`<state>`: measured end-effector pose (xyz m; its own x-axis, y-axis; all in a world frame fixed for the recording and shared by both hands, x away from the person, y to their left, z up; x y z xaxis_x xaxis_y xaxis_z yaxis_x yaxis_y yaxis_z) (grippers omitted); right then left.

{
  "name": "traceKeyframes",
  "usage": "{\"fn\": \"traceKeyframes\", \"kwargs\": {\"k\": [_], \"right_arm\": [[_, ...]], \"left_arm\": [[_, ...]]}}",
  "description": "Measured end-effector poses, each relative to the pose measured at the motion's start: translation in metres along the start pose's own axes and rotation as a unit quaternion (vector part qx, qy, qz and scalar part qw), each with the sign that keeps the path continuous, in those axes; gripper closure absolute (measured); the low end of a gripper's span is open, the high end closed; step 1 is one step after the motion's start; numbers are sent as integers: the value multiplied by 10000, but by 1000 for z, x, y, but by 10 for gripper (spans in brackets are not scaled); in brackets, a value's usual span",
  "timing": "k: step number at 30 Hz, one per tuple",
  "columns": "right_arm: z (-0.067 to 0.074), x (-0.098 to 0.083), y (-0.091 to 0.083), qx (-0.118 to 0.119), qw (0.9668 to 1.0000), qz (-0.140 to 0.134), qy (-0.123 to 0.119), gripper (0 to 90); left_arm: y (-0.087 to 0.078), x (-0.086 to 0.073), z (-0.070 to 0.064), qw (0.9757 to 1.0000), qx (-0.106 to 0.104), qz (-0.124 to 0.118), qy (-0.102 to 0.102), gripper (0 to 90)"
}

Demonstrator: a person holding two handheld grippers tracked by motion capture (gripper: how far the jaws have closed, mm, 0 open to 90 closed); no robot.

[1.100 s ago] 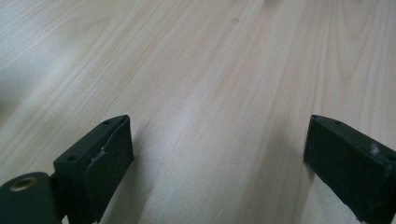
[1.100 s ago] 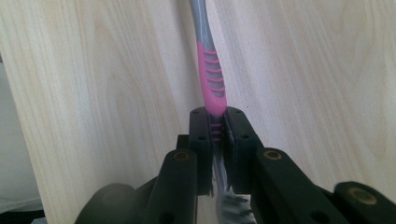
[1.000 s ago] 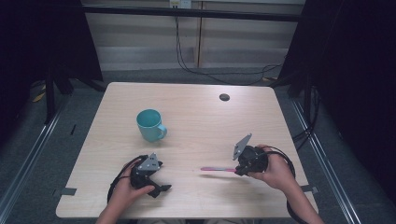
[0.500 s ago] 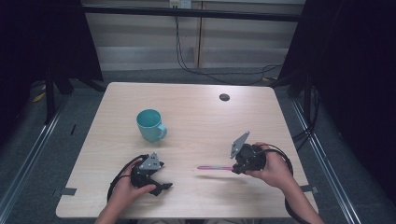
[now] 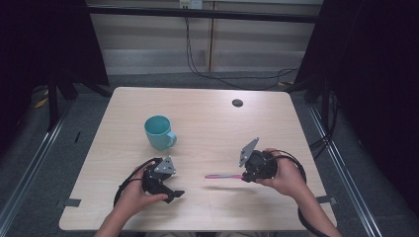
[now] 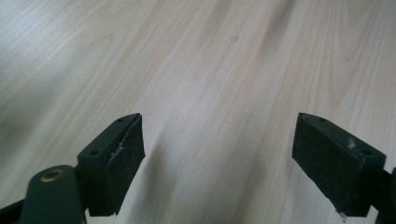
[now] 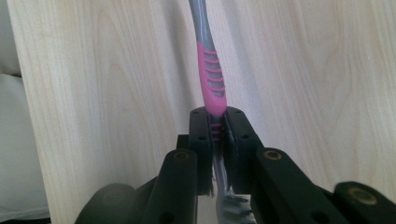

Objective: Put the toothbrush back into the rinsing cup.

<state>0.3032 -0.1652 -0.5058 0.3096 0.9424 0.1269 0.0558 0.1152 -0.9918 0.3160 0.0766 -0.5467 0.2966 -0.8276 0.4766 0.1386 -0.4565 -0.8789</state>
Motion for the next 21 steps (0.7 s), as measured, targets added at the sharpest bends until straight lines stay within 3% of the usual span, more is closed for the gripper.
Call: {"fn": "traceKeyframes", "kwargs": {"k": [7, 14, 21], "right_arm": [[2, 7, 1, 0, 10000, -28, -82, 830], [4, 14, -1, -7, 9996, -77, -262, 830], [7, 21, -1, 3, 9995, -63, -324, 831]], "left_arm": [[-10, 21, -6, 9991, 15, 182, 394, 226], [-15, 36, -10, 9975, 69, 304, 641, 279], [-14, 52, -17, 9938, 103, 488, 993, 321]]}}
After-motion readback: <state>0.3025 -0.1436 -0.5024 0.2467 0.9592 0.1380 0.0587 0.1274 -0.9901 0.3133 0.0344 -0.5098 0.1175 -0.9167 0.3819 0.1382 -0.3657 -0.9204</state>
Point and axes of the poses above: each handheld gripper's, and its own axes: y roughly forward along the jaws, x roughly out of its top, z roughly to its left, the point moved 9 cm from there along y, roughly forward along the jaws, and after that the axes turned 11 degrees about z, right-handed, at the moved point
